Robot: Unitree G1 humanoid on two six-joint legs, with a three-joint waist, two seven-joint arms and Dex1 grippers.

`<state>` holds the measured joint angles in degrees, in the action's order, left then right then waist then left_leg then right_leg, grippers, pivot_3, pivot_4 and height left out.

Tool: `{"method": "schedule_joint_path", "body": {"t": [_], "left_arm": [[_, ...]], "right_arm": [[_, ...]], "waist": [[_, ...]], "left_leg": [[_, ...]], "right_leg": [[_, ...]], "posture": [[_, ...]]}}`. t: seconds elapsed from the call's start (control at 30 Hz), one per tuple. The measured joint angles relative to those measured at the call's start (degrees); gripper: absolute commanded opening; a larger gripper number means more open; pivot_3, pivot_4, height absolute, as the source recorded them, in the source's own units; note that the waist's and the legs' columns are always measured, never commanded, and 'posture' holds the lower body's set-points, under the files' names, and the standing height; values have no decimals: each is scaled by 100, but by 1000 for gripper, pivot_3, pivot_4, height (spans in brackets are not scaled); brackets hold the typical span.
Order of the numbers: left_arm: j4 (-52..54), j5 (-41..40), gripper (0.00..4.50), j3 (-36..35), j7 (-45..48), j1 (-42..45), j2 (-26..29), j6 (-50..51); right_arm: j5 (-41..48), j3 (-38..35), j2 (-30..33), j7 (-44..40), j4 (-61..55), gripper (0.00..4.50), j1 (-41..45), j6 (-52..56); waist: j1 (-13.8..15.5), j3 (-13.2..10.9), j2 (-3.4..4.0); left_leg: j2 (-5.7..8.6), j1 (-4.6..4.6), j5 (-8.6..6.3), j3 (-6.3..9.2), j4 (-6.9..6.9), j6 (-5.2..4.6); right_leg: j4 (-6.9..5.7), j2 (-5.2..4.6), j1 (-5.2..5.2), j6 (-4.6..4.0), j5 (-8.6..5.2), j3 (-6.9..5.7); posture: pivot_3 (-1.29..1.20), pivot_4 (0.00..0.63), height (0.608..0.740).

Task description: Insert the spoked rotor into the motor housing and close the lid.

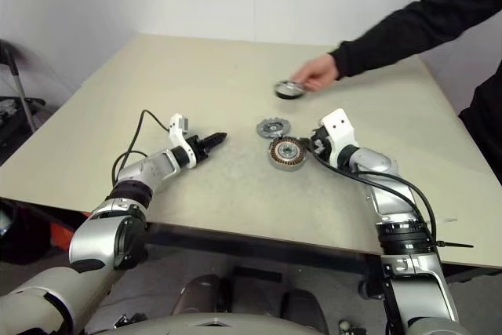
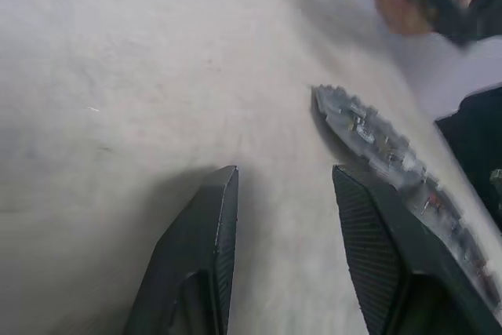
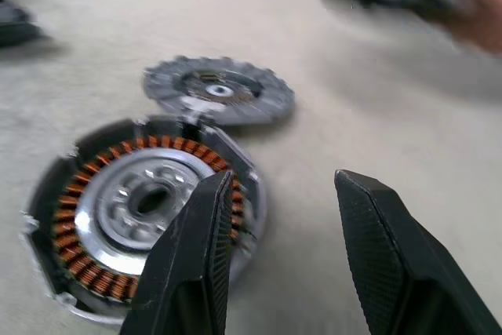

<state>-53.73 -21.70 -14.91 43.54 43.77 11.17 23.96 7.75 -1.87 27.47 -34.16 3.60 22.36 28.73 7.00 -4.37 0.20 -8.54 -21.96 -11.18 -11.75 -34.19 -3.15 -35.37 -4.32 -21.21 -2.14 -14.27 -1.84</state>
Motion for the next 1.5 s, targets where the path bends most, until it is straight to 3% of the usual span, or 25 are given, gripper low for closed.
{"method": "schedule_joint_path", "body": {"t": [0.2,0.43,0.7,1.0,1.17,1.5], "left_arm": [[603,322,2018,527,243,-395,75,-410],[936,474,2018,895,355,-553,-23,-525],[1312,564,2018,1305,605,-634,-65,-528],[1538,643,2018,1441,623,-701,-57,-537],[1590,667,2018,1504,659,-733,-27,-545],[1647,934,2018,1909,975,-693,-89,-1111]], "right_arm": [[85,-116,194,-102,-243,2077,-333,58],[8,208,-6,-38,-104,2077,10,-25],[-156,571,-338,-47,724,2077,620,-395],[-326,730,-476,-53,1415,2077,585,-950],[-170,566,-405,-65,863,2077,286,-632],[614,-874,-279,667,-1046,2077,-441,866]], "waist": [[-5,0,0],[-5,0,1],[0,0,1],[-5,1,0],[14,0,1],[34,0,1]], "left_leg": [[0,0,0,0,7,0],[0,2,1,0,7,2],[1,-7,2,-1,7,4],[0,7,1,-1,6,3],[1,1,1,-2,5,2],[2,-1,1,-1,7,2]], "right_leg": [[8,1,-1,0,0,0],[7,0,2,0,0,0],[6,0,-5,0,0,-1],[6,0,7,0,0,-1],[6,0,4,0,0,-1],[6,0,0,1,0,-1]], "posture": [[0,0,740],[0,0,740],[0,0,740],[0,0,740],[0,0,740],[0,0,740]]}}
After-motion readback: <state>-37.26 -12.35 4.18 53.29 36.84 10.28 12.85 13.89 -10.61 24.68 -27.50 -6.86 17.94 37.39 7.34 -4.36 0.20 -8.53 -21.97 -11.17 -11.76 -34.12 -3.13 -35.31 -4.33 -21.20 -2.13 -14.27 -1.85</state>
